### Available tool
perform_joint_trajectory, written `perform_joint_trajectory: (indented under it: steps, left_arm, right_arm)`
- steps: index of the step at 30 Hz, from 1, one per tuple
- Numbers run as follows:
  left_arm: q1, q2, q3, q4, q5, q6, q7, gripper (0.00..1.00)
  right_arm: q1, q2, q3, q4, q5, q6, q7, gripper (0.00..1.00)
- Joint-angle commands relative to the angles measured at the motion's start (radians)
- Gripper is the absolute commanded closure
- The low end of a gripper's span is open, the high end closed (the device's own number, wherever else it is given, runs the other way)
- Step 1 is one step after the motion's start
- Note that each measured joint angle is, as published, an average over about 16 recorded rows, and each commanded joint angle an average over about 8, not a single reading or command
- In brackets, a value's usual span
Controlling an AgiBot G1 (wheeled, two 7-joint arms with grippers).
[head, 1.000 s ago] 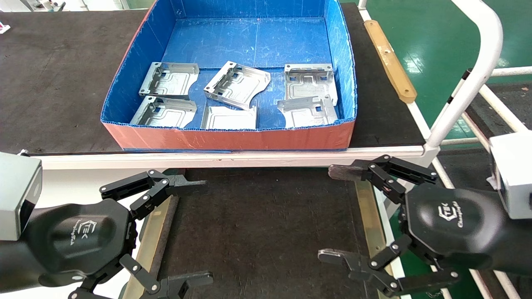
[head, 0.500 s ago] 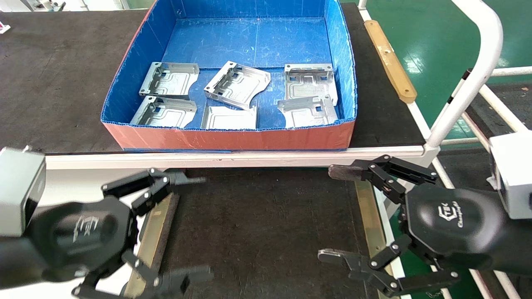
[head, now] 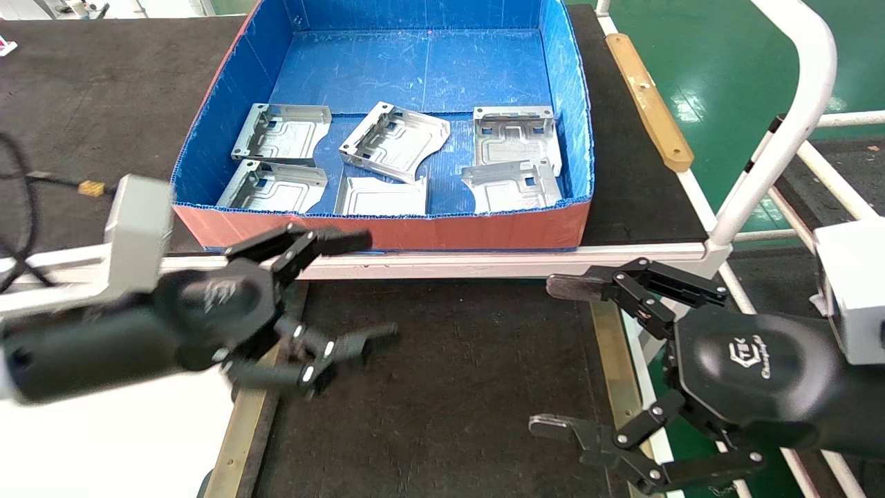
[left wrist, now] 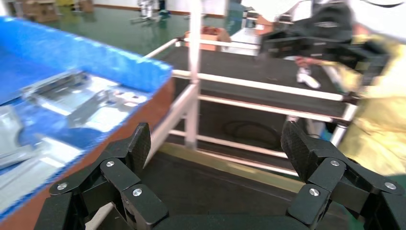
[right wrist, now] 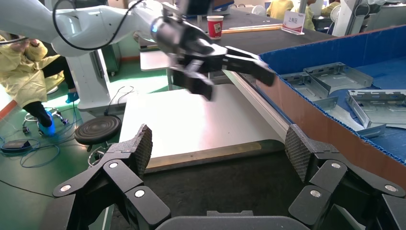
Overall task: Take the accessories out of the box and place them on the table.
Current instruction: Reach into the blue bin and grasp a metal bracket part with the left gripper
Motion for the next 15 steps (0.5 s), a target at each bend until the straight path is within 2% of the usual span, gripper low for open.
perform_joint_trajectory:
  steps: [1,15]
  left_arm:
    - [-0.019,0.022,0.009,0.028,0.02,-0.023,-0.001,0.0]
    - [-0.189,0.153,0.06,0.283,0.15,-0.109,0.051,0.0]
  right_arm:
    - [0.0,0.0,0.0,0.0,0.0,0.0,0.0,0.0]
    - [0.0,0.0,0.0,0.0,0.0,0.0,0.0,0.0]
